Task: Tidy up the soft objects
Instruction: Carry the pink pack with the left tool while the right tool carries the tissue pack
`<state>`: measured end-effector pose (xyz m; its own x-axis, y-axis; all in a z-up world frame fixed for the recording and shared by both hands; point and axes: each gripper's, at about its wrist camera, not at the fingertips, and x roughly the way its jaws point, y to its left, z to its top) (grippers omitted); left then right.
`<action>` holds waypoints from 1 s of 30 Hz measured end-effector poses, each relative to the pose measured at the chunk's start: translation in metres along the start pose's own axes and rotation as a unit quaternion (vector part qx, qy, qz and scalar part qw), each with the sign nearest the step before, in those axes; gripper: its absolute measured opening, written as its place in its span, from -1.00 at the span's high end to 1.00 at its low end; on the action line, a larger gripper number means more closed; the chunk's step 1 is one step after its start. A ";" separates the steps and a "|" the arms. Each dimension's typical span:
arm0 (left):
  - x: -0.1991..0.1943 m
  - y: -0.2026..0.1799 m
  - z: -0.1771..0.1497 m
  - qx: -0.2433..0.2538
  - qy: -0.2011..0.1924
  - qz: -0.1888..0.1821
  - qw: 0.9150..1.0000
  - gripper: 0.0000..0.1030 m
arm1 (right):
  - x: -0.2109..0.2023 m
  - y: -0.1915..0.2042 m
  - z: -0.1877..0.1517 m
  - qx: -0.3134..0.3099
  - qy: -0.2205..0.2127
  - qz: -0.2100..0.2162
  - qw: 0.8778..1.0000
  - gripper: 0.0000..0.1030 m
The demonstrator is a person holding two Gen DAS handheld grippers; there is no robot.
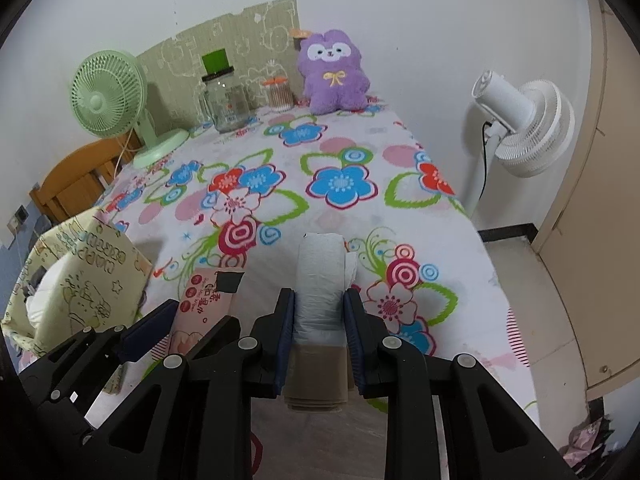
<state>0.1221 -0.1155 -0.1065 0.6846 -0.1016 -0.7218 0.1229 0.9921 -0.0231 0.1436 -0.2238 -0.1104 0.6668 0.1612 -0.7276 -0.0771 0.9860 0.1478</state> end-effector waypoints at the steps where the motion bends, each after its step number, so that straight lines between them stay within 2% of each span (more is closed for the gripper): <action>1: -0.002 0.000 0.001 0.001 -0.002 -0.001 1.000 0.21 | -0.004 0.000 0.001 -0.001 -0.003 -0.001 1.000 0.46; 30: -0.080 -0.006 0.035 0.018 -0.083 0.004 0.996 0.21 | -0.082 0.017 0.035 -0.019 -0.082 -0.001 0.996 0.46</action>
<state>0.0916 -0.1159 -0.0240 0.7947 -0.1065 -0.5975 0.1400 0.9901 0.0098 0.1132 -0.2223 -0.0250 0.7786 0.1527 -0.6086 -0.1012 0.9878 0.1183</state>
